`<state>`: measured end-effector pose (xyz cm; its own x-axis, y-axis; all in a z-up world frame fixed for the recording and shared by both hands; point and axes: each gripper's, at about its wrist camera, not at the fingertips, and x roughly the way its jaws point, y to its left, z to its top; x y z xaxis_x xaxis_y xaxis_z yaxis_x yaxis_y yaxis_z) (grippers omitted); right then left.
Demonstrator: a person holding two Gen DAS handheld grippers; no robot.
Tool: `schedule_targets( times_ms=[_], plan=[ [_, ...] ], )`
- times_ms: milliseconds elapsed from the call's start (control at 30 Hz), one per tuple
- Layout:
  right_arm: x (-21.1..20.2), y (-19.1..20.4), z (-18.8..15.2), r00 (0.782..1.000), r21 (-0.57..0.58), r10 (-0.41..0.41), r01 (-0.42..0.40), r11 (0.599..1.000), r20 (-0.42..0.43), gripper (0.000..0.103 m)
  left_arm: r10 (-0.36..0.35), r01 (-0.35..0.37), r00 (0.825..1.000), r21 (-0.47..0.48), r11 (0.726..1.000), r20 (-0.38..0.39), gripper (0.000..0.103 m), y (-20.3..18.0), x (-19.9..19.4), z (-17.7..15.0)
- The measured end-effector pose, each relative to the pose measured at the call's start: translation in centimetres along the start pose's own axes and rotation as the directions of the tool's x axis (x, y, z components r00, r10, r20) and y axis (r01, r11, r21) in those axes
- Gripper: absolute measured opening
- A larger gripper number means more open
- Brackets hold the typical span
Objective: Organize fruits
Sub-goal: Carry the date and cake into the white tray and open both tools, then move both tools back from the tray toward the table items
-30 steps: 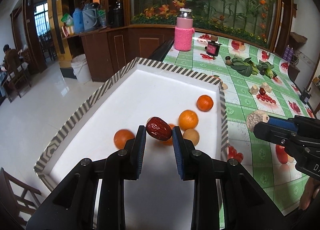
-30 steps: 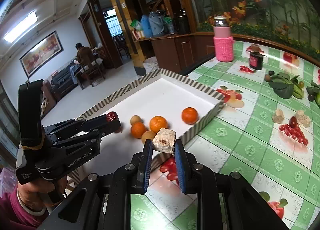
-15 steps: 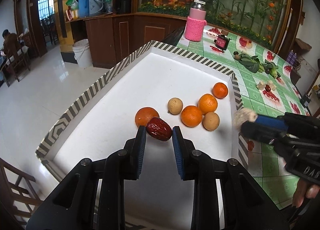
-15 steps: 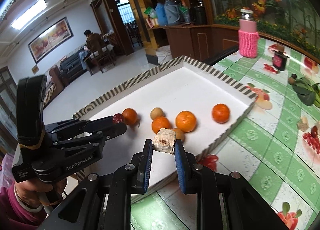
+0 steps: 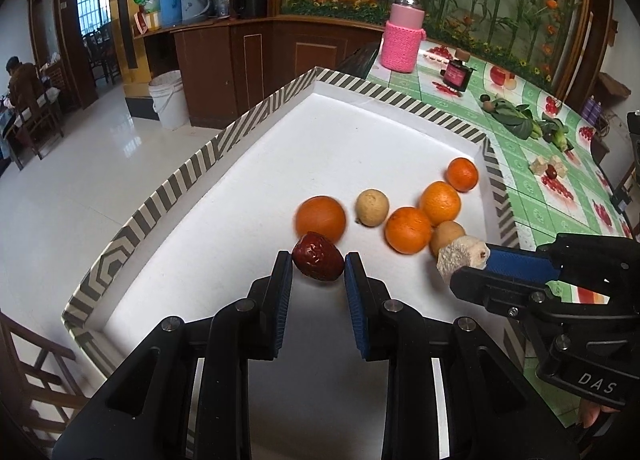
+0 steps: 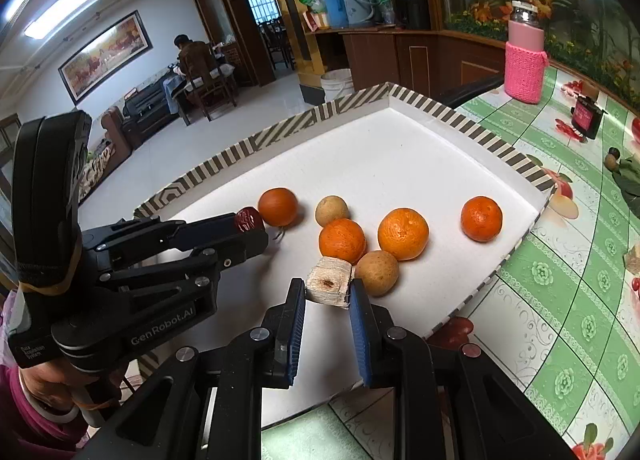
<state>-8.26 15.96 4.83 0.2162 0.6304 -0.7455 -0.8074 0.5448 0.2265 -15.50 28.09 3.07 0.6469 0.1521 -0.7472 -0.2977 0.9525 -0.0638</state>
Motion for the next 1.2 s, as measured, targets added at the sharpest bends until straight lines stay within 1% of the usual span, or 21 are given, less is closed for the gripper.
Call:
schedule_targets(
  times_ms=[300,433,500,533,567,633,800,933,1100,1200],
  plan=[
    [1.2,0.3,0.5,0.999,-0.027,-0.006,0.005,1.000,-0.034,0.021,0.019,-0.019,1.000,0.001,1.000,-0.006,0.026,0.2,0.7,0.3],
    [1.8,0.1,0.4,0.999,-0.027,-0.014,0.012,1.000,-0.050,0.021,0.050,-0.050,0.999,0.017,0.999,-0.008,0.026,0.0,0.8,0.3],
    [1.4,0.2,0.3,0.999,-0.034,-0.018,0.016,0.999,-0.051,0.022,0.059,-0.059,0.998,0.018,0.998,-0.004,0.029,0.0,0.7,0.4],
    [1.2,0.2,0.2,0.999,-0.036,-0.021,0.019,0.999,-0.049,0.022,0.060,-0.060,0.998,0.017,0.998,-0.004,0.035,0.0,0.7,0.4],
    [0.8,0.1,0.2,0.999,-0.036,-0.024,0.022,0.999,-0.042,0.023,0.064,-0.064,0.998,0.014,0.998,-0.004,0.049,0.1,0.8,0.4],
    [-0.3,-0.2,0.0,1.000,-0.024,-0.019,0.019,1.000,-0.022,0.023,0.065,-0.065,0.998,0.012,0.998,0.004,0.060,0.1,0.6,0.4],
    [-2.9,-1.9,-0.7,0.999,0.042,0.003,-0.004,0.999,0.036,0.023,0.094,-0.095,0.995,0.010,0.995,0.021,0.060,-0.1,-0.1,0.5],
    [-4.7,-3.1,-1.1,0.996,0.080,-0.013,0.007,0.997,0.085,0.023,0.104,-0.105,0.991,0.006,0.994,0.081,0.060,-1.1,-1.6,1.2],
    [-7.4,-4.8,-1.3,0.988,0.126,-0.074,0.057,0.990,0.136,0.023,0.084,-0.091,0.985,0.038,0.995,0.150,0.060,-4.0,-2.9,2.3],
    [-9.1,-6.1,-2.0,0.980,0.158,-0.129,0.105,0.982,0.153,0.023,0.030,-0.039,0.987,0.056,0.998,0.155,0.060,-6.5,-2.7,3.1]
  ],
)
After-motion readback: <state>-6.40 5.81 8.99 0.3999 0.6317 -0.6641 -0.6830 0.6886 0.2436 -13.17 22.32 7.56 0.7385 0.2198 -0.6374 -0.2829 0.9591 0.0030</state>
